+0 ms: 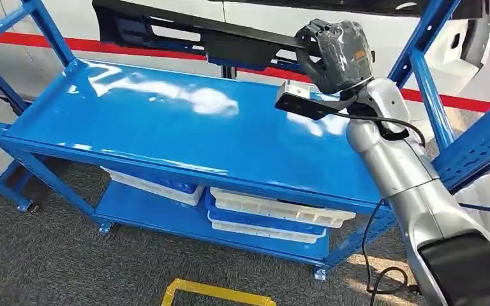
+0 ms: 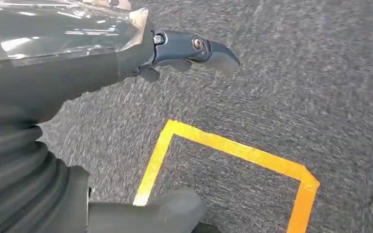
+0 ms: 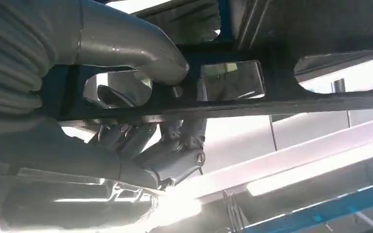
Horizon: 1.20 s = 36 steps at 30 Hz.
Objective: Take the parts from the cabinet and place them on the table.
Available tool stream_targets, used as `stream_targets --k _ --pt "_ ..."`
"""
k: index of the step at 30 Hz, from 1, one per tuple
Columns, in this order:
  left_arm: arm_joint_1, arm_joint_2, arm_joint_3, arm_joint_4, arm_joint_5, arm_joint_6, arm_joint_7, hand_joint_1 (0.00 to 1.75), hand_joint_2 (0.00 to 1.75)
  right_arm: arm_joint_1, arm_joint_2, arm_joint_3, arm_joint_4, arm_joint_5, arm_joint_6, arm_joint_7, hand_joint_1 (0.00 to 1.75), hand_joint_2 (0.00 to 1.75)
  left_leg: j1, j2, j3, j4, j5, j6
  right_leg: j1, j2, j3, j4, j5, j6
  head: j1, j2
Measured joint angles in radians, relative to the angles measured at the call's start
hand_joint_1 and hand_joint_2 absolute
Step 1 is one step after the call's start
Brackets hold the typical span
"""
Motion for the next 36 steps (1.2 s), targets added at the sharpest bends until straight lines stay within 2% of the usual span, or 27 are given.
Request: stream_targets --k 2,3,4,5,7,8,9,10,12,14,15,16,18,19,20,21,23,24,25,28,29,30,31,33,34,35,36 --pt "-0.002 -0.001 -0.006 0.000 -0.016 -0.002 0.003 0.00 1.75 0.006 -0.002 -0.005 0.019 -0.008 -0.010 -0.004 1.75 1.75 -0.002 0.000 -0.002 0.001 0.004 0.005 -0.004 0.002 -0.082 0.171 -0.070 -0.011 0.000 0.000" --pt "-0.001 0.000 -0.012 0.000 -0.020 -0.002 0.005 0.00 1.75 0.013 -0.003 -0.010 0.032 -0.012 -0.015 -0.007 1.75 1.75 -0.002 -0.001 -0.003 0.002 0.005 0.005 -0.005 0.002 -0.117 0.242 -0.092 -0.009 0.002 0.000" --pt "-0.001 0.000 -0.015 0.000 -0.022 -0.001 0.010 0.00 1.75 0.022 -0.004 -0.012 0.042 -0.015 -0.018 -0.007 1.75 1.75 -0.001 -0.002 -0.004 0.003 0.005 0.004 -0.008 0.002 -0.135 0.277 -0.096 -0.003 0.002 0.000" --pt "0.001 0.000 -0.017 0.000 -0.028 0.000 0.013 0.00 1.75 0.030 -0.004 -0.015 0.053 -0.016 -0.018 -0.007 1.75 1.75 0.000 -0.004 -0.004 0.003 0.006 0.002 -0.012 0.001 -0.128 0.260 -0.084 0.006 0.002 0.000" --pt "0.001 -0.001 -0.021 0.000 -0.032 0.001 0.017 0.00 1.75 0.034 -0.004 -0.017 0.062 -0.017 -0.018 -0.008 1.75 1.75 0.006 -0.005 -0.011 0.014 0.005 -0.005 -0.026 0.001 -0.059 0.116 -0.022 0.032 0.002 0.000" --pt "0.000 -0.001 -0.025 0.000 -0.035 0.002 0.018 0.00 1.75 0.033 -0.004 -0.021 0.067 -0.017 -0.018 -0.008 1.75 1.75 0.007 -0.005 -0.019 0.029 -0.001 -0.015 -0.035 0.001 -0.005 0.008 0.016 0.046 0.002 0.000" --pt "0.000 0.003 -0.027 0.000 -0.039 0.002 0.019 0.00 1.75 0.032 -0.003 -0.024 0.071 -0.018 -0.023 -0.008 1.75 1.75 0.002 -0.005 -0.031 0.045 -0.008 -0.028 -0.029 0.003 0.007 -0.007 0.019 0.040 0.004 0.000" --pt "-0.001 0.003 -0.029 0.000 -0.041 0.002 0.019 0.00 1.75 0.036 0.002 -0.025 0.073 -0.017 -0.027 -0.008 1.75 1.75 0.001 -0.005 -0.035 0.052 -0.008 -0.033 -0.027 0.007 -0.002 -0.009 0.026 0.027 0.001 0.000" --pt "-0.001 0.003 -0.035 0.000 -0.049 0.001 0.019 0.00 1.75 0.041 0.001 -0.031 0.079 -0.011 -0.031 -0.006 1.75 1.75 0.006 -0.006 -0.039 0.047 0.001 -0.044 -0.021 0.007 -0.007 -0.002 0.031 0.016 0.000 0.000" --pt "0.001 0.004 -0.039 0.000 -0.052 0.002 0.020 0.00 1.75 0.044 0.001 -0.033 0.082 -0.005 -0.031 -0.005 1.75 1.75 0.014 -0.004 -0.049 0.053 -0.005 -0.056 -0.029 0.005 -0.013 -0.006 0.043 -0.004 0.001 0.000" --pt "0.001 0.003 -0.042 0.000 -0.055 0.001 0.020 0.00 1.75 0.046 0.001 -0.034 0.082 -0.003 -0.031 -0.003 1.75 1.75 0.014 -0.002 -0.059 0.083 -0.042 -0.061 -0.028 0.005 -0.018 -0.006 0.048 -0.011 -0.003 0.000" --pt "0.001 0.003 -0.043 0.000 -0.060 0.000 0.020 0.00 1.75 0.048 0.001 -0.035 0.082 0.001 -0.031 -0.003 1.75 1.75 0.015 -0.001 -0.084 0.153 -0.099 -0.066 -0.027 0.003 -0.024 -0.006 0.053 -0.019 -0.003 0.000" --pt "-0.001 0.003 -0.045 0.000 -0.067 -0.001 0.021 0.00 1.75 0.056 0.001 -0.037 0.083 0.008 -0.031 -0.003 1.75 1.75 0.017 -0.001 -0.143 0.322 -0.188 -0.072 -0.022 0.000 -0.039 -0.006 0.063 -0.029 -0.003 0.000" --pt "-0.001 0.003 -0.046 0.000 -0.069 -0.001 0.021 0.00 1.75 0.062 0.001 -0.039 0.084 0.011 -0.031 -0.003 1.75 1.75 0.016 -0.001 -0.153 0.367 -0.205 -0.072 -0.019 -0.001 -0.046 -0.006 0.068 -0.030 -0.003 0.000" --pt "0.000 0.003 -0.049 0.000 -0.069 -0.001 0.021 0.00 1.75 0.068 0.001 -0.040 0.085 0.014 -0.032 -0.003 1.75 1.75 0.016 -0.001 -0.140 0.364 -0.201 -0.070 -0.017 -0.001 -0.052 -0.006 0.074 -0.029 -0.002 0.000" --pt "0.000 0.003 -0.051 0.000 -0.070 -0.001 0.021 0.00 1.75 0.071 0.000 -0.041 0.085 0.015 -0.032 -0.003 1.75 1.75 0.016 -0.001 -0.105 0.318 -0.181 -0.066 -0.016 -0.001 -0.059 -0.006 0.079 -0.028 -0.003 0.000" --pt "-0.002 0.003 -0.054 0.000 -0.071 -0.001 0.021 0.00 1.75 0.071 -0.001 -0.046 0.085 0.018 -0.032 -0.003 1.75 1.75 0.016 0.000 0.028 0.126 -0.121 -0.053 -0.015 -0.001 -0.068 -0.006 0.091 -0.022 -0.003 0.000" --pt "-0.005 0.004 -0.056 0.000 -0.071 -0.001 0.021 0.00 1.75 0.070 -0.001 -0.050 0.085 0.019 -0.033 -0.003 1.75 1.75 0.015 0.000 0.068 0.055 -0.129 -0.049 -0.015 -0.002 -0.069 -0.006 0.097 -0.017 -0.003 0.000" --pt "-0.007 0.004 -0.058 0.000 -0.072 -0.001 0.021 0.00 1.75 0.069 -0.004 -0.056 0.085 0.021 -0.034 -0.002 1.75 1.75 0.006 0.000 0.064 0.056 -0.117 -0.048 -0.006 -0.003 -0.071 -0.006 0.102 -0.011 0.000 0.000" --pt "-0.008 0.005 -0.059 0.000 -0.074 -0.001 0.021 0.00 1.75 0.070 -0.003 -0.058 0.086 0.022 -0.037 -0.002 1.75 1.75 -0.007 -0.004 0.053 0.059 -0.101 -0.027 -0.017 -0.006 -0.072 -0.018 0.124 0.011 0.000 0.000" --pt "-0.008 0.002 -0.059 0.000 -0.074 -0.001 0.021 0.00 1.75 0.071 -0.006 -0.060 0.087 0.023 -0.037 -0.002 1.75 1.75 0.001 -0.001 0.048 0.037 -0.075 -0.016 -0.005 -0.003 -0.082 -0.017 0.130 0.020 0.002 0.000" --pt "-0.009 0.002 -0.059 0.000 -0.074 -0.001 0.021 0.00 1.75 0.073 -0.011 -0.061 0.088 0.022 -0.037 -0.003 1.75 1.75 0.000 0.002 0.040 0.032 -0.060 -0.011 -0.011 -0.002 -0.102 0.007 0.092 0.012 0.001 0.000" --pt "-0.010 0.004 -0.059 0.000 -0.074 -0.001 0.021 0.00 1.75 0.072 -0.011 -0.061 0.088 0.023 -0.037 -0.003 1.75 1.75 0.002 0.003 0.026 0.031 -0.048 0.002 -0.009 -0.002 -0.124 0.060 0.038 -0.002 0.007 0.000" --pt "-0.010 0.003 -0.059 0.000 -0.074 -0.001 0.021 0.00 1.75 0.077 -0.013 -0.063 0.089 0.023 -0.038 -0.003 1.75 1.75 -0.003 0.003 -0.002 0.032 -0.027 0.004 -0.009 -0.001 -0.167 0.231 -0.060 -0.012 0.007 0.000" --pt "-0.010 0.003 -0.059 0.000 -0.074 -0.001 0.021 0.00 1.75 0.080 -0.014 -0.063 0.090 0.023 -0.038 -0.003 1.75 1.75 -0.003 0.003 -0.015 0.032 -0.018 0.004 -0.007 -0.001 -0.174 0.292 -0.080 -0.008 0.008 0.000" --pt "-0.010 0.003 -0.059 0.000 -0.074 -0.001 0.021 0.00 1.75 0.083 -0.015 -0.063 0.092 0.023 -0.038 -0.003 1.75 1.75 -0.004 0.002 -0.028 0.033 -0.008 0.003 -0.007 -0.001 -0.165 0.312 -0.078 -0.001 0.008 0.000" --pt "-0.010 0.003 -0.059 0.000 -0.074 -0.001 0.021 0.00 1.75 0.086 -0.015 -0.063 0.093 0.023 -0.038 -0.003 1.75 1.75 -0.004 0.002 -0.040 0.034 0.001 0.001 -0.007 -0.001 -0.135 0.290 -0.064 0.008 0.008 0.000"
